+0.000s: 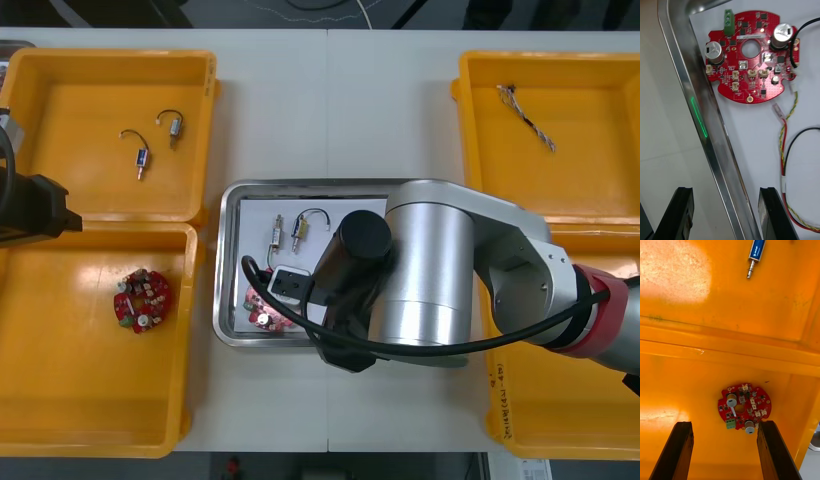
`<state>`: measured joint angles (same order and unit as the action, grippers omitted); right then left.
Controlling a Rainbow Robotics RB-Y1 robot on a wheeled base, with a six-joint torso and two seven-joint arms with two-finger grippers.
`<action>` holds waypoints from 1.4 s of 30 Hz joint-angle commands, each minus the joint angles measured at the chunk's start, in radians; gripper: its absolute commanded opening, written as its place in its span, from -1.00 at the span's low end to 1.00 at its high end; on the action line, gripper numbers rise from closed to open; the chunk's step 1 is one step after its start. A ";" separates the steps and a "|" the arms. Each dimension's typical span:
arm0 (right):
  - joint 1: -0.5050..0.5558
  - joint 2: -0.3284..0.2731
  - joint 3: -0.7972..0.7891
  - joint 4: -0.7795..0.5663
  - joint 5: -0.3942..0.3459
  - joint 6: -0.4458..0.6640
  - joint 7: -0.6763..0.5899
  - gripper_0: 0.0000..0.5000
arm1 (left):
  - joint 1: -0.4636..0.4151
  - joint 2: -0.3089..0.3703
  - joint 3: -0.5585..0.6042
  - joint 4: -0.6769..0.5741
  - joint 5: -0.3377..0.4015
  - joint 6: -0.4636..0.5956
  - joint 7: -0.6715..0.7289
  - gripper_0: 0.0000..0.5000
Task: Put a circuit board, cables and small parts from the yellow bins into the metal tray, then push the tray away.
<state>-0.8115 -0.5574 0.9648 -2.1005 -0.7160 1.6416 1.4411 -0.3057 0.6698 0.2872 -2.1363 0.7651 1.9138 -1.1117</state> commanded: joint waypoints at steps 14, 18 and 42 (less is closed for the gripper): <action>-0.077 0.043 0.236 0.077 0.122 -0.108 0.102 1.00 | 0.056 0.088 0.035 -0.045 0.020 0.006 -0.108 1.00; -0.075 0.056 0.261 0.109 0.155 -0.125 0.108 1.00 | 0.065 0.088 0.035 -0.047 0.020 0.006 -0.114 1.00; -0.081 0.085 0.282 0.186 0.224 -0.172 0.114 -1.00 | 0.065 0.088 0.035 -0.047 0.020 0.006 -0.114 1.00</action>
<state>-0.8606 -0.4932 1.2342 -1.9007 -0.5003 1.4703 1.5334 -0.2605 0.7163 0.2956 -2.1510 0.7768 1.9138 -1.1158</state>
